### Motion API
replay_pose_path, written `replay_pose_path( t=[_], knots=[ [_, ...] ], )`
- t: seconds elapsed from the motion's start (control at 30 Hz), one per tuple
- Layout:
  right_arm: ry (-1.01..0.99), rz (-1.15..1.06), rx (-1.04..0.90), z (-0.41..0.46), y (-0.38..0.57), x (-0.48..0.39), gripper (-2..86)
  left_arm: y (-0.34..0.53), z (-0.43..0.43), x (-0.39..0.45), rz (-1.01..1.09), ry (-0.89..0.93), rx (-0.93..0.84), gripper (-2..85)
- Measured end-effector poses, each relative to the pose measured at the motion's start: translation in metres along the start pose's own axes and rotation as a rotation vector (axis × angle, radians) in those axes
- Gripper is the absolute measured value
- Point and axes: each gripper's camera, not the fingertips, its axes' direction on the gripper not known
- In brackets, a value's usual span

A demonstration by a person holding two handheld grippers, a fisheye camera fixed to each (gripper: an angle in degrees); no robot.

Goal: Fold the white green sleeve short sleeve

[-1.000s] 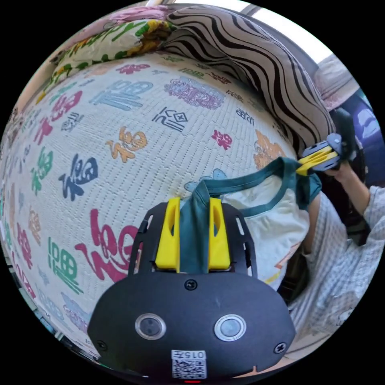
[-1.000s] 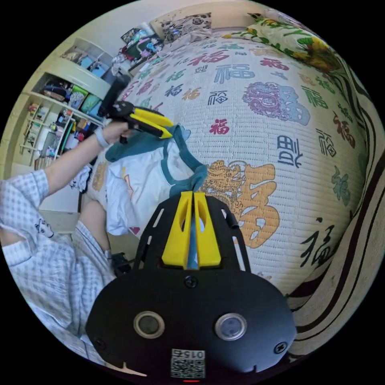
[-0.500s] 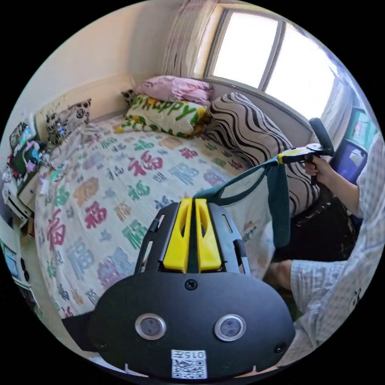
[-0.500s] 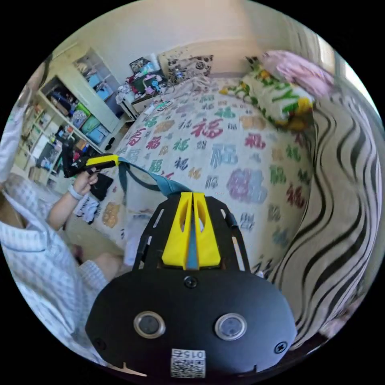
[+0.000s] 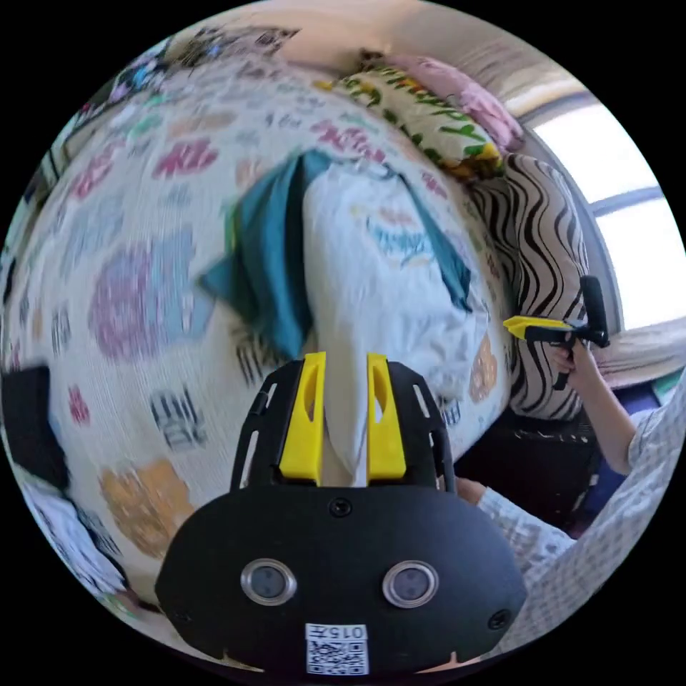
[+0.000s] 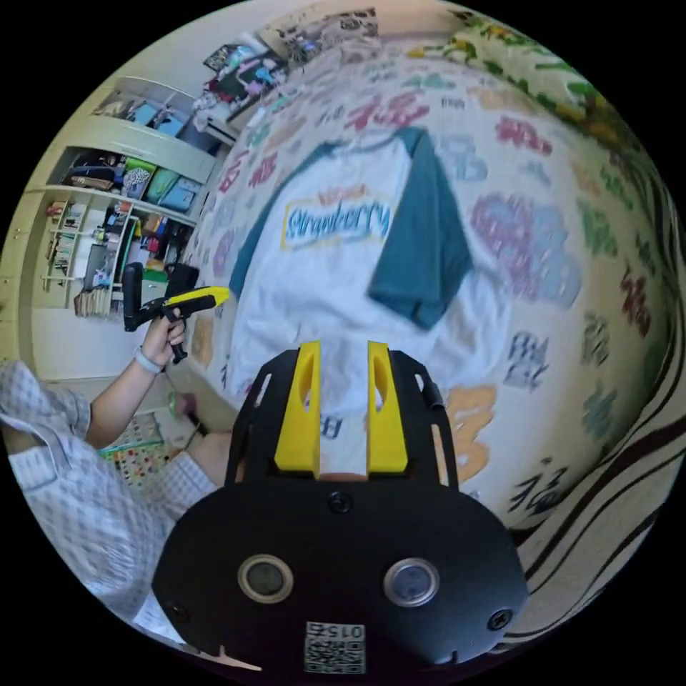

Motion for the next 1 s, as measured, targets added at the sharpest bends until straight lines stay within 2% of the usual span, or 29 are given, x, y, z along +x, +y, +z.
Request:
replay_pose_path(
  t=[0.1,0.23,0.33,0.4,0.47,0.53,0.67,0.8,0.93,1.0],
  knots=[
    [-0.036,0.093,-0.145,0.043,0.05,-0.005,11.5,0.092,0.008,-0.034,-0.227,0.05,-0.08,10.0],
    [-0.117,0.251,-0.124,0.071,0.066,0.009,12.1,0.13,0.017,-0.047,-0.355,0.124,-0.083,11.2],
    [-0.182,0.333,-0.026,0.071,0.047,0.023,10.7,0.103,0.031,-0.034,-0.244,0.1,-0.114,10.9],
    [-0.177,0.397,-0.052,0.075,0.026,0.032,4.6,0.082,0.057,-0.028,-0.168,0.062,-0.195,6.2],
    [-0.111,0.441,-0.095,0.073,0.019,0.038,1.9,0.075,0.065,-0.029,-0.144,0.102,-0.214,1.3],
    [-0.082,0.378,-0.093,0.056,0.019,0.035,0.8,0.068,0.055,-0.02,-0.091,0.021,-0.225,0.4],
    [0.173,0.173,-0.254,0.004,0.049,0.03,0.1,0.069,0.01,0.032,0.208,-0.2,-0.253,-0.2],
    [0.06,0.243,-0.346,-0.024,0.084,0.047,0.7,0.094,0.021,0.076,0.458,-0.358,-0.382,-0.3],
    [0.076,0.261,-0.415,-0.006,0.091,0.047,4.5,0.109,0.058,0.071,0.411,-0.316,-0.477,0.0],
    [0.159,0.314,-0.42,0.002,0.097,0.059,7.6,0.104,0.06,0.048,0.277,-0.207,-0.493,0.6]
  ],
)
